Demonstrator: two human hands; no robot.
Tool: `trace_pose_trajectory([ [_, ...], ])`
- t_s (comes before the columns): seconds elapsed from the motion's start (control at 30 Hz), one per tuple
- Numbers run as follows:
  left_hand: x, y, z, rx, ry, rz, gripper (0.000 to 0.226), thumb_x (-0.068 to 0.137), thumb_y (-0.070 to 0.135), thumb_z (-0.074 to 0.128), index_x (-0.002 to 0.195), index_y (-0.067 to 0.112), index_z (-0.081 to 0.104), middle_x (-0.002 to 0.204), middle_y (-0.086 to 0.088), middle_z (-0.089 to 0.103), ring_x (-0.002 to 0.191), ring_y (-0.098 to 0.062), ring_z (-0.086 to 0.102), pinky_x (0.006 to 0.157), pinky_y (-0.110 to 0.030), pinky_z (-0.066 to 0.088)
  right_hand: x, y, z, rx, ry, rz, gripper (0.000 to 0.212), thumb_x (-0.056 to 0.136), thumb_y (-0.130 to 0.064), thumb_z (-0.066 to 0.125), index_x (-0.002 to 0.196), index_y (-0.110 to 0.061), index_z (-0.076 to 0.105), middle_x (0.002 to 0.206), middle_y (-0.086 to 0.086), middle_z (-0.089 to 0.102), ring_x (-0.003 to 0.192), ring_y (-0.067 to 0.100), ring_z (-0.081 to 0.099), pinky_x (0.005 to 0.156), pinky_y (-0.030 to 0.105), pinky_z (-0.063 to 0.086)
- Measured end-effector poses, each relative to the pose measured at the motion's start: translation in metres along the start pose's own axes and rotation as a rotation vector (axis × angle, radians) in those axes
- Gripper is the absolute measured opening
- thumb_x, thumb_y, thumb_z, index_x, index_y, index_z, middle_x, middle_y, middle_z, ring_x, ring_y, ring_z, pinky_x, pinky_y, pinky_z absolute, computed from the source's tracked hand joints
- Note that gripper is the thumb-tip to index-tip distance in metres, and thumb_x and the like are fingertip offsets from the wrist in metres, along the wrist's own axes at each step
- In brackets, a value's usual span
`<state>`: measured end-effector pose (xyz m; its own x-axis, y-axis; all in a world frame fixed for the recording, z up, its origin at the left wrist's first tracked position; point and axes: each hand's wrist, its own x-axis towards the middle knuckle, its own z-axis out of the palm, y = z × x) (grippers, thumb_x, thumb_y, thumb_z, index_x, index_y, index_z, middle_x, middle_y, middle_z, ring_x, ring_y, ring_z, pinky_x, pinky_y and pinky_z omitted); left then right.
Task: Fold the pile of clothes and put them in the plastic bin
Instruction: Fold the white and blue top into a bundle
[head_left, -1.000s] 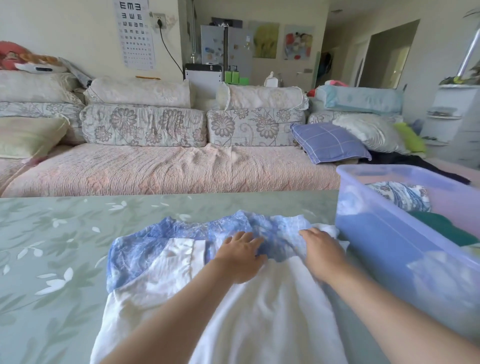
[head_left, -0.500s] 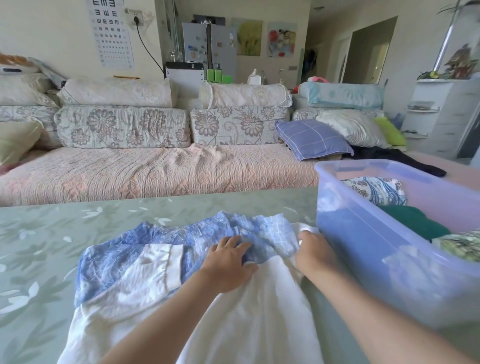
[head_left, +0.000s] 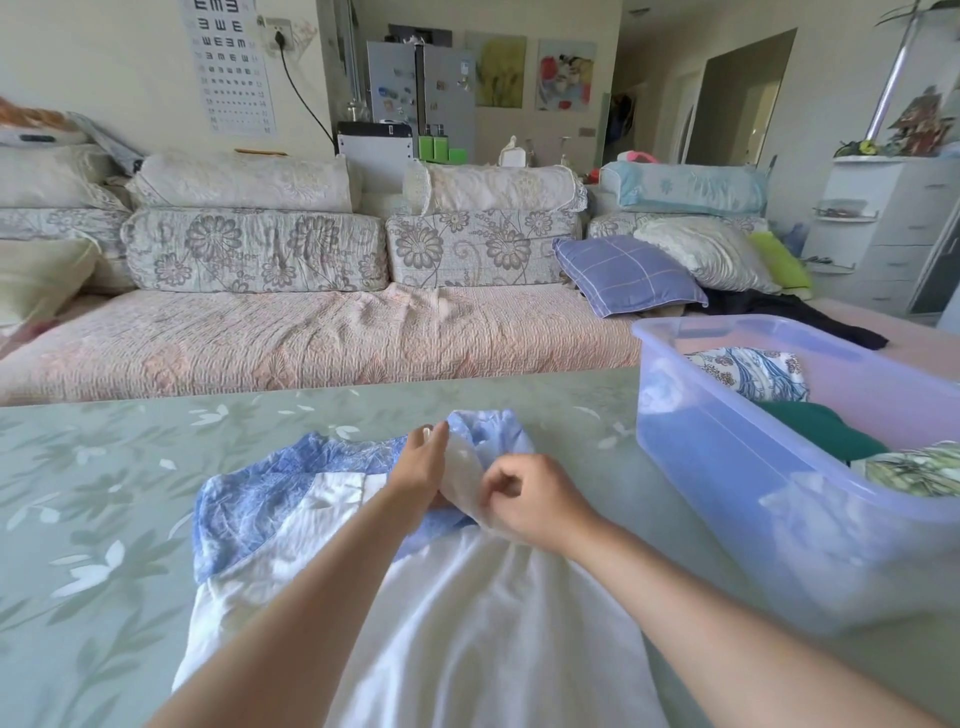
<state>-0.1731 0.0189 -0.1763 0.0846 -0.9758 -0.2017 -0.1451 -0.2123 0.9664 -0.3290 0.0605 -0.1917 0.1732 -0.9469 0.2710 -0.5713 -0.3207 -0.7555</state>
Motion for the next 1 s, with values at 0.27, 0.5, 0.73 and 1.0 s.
trace_pose_trajectory([
  [0.27,0.006,0.0,-0.028,0.299,0.112,0.051,0.044,0.084,0.003,0.039,0.118,0.024,0.058,0.086,-0.01,0.06,0.071,-0.027,0.059,0.059,-0.034,0.054,0.001,0.029,-0.009,-0.392,-0.14,0.13,0.046,0.076,-0.033,0.069,0.122,-0.033,0.063,0.122,-0.012,0.055,0.115,0.011,0.054,0.098,0.028,0.043],
  [0.5,-0.009,0.01,-0.062,0.366,-0.197,-0.251,0.025,0.092,0.017,0.052,0.086,0.009,0.075,0.096,-0.015,0.068,0.073,-0.028,0.059,0.059,-0.03,0.053,0.006,0.026,-0.008,-0.814,-0.299,0.248,0.053,0.087,-0.047,0.044,0.137,-0.03,0.05,0.148,-0.001,0.043,0.135,0.025,0.039,0.107,0.044,0.03],
  [0.73,0.009,-0.001,-0.058,0.612,-0.044,0.014,0.032,0.085,-0.004,0.054,0.096,0.023,0.066,0.092,-0.008,0.054,0.061,-0.02,0.049,0.052,-0.026,0.044,0.049,0.018,-0.005,-0.677,-0.088,0.094,0.055,0.093,-0.019,0.046,0.148,-0.023,0.041,0.157,0.001,0.034,0.142,0.023,0.034,0.112,0.038,0.031],
  [1.0,0.023,-0.013,-0.057,0.887,0.093,0.194,0.058,0.084,-0.002,0.04,0.129,0.027,0.062,0.133,-0.004,0.052,0.102,-0.024,0.055,0.079,-0.027,0.044,0.073,0.052,0.007,-0.798,-0.364,0.283,0.062,0.102,-0.046,0.02,0.16,-0.026,0.006,0.168,0.002,-0.005,0.154,0.02,-0.001,0.119,0.056,0.006],
])
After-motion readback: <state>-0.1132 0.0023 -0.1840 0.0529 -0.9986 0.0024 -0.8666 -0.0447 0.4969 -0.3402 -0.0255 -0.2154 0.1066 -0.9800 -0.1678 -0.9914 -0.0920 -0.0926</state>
